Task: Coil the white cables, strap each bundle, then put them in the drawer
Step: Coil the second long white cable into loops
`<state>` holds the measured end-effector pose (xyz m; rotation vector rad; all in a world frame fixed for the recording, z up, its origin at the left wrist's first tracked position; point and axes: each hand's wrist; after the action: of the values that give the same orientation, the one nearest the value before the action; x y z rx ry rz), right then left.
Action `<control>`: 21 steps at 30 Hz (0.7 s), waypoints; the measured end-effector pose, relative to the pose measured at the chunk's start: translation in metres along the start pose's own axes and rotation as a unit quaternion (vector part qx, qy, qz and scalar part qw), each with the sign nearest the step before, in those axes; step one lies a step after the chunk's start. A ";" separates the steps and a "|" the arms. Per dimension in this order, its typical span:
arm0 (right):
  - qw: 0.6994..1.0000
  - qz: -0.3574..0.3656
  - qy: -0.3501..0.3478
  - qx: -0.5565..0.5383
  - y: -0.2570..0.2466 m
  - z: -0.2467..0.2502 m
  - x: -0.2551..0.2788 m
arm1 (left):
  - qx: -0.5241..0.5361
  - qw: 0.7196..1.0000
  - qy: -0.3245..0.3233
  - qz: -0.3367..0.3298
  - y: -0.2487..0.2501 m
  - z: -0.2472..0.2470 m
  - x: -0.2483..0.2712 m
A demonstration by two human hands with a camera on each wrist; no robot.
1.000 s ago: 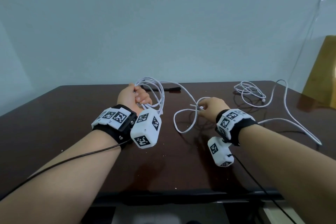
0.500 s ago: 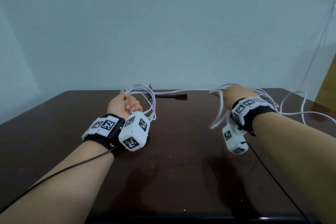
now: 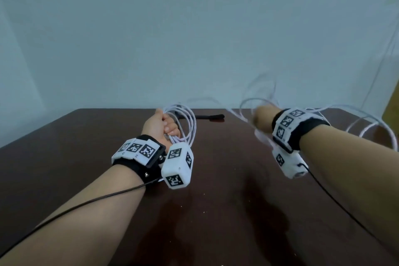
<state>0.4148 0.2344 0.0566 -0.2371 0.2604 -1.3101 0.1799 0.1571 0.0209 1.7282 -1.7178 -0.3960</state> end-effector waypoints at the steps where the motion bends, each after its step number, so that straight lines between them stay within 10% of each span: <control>1: 0.998 -0.016 -0.039 0.044 0.006 -0.004 0.002 | -0.009 1.000 0.006 0.003 -0.002 0.001 0.001; 6: 0.974 0.041 0.195 -0.111 0.016 0.010 0.002 | -0.018 1.000 -0.005 0.017 -0.004 -0.001 0.007; 10: 0.998 0.041 0.037 -0.014 0.013 0.009 0.002 | 0.005 0.999 -0.022 0.023 0.001 -0.004 0.004; 16: 0.980 0.099 0.019 -0.174 0.040 0.023 0.006 | 0.037 0.998 -0.017 0.046 0.041 0.030 -0.001; 19: 0.925 0.099 -0.012 -0.366 0.038 0.008 0.010 | -0.060 0.993 0.098 -0.026 0.044 0.038 -0.004; 21: 0.903 0.095 0.008 -0.419 0.032 0.002 0.012 | -0.019 0.998 0.064 -0.010 0.035 0.034 -0.003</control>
<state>0.4480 0.2303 0.0476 -0.9067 0.8412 -0.9392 0.1317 0.1546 0.0174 1.7073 -1.5936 -0.3176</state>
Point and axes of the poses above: each hand's wrist, its own x-axis away from the middle knuckle, its own z-axis out of the back of the hand, y = z × x, and after that the axes turned 9 degrees about z, right-handed
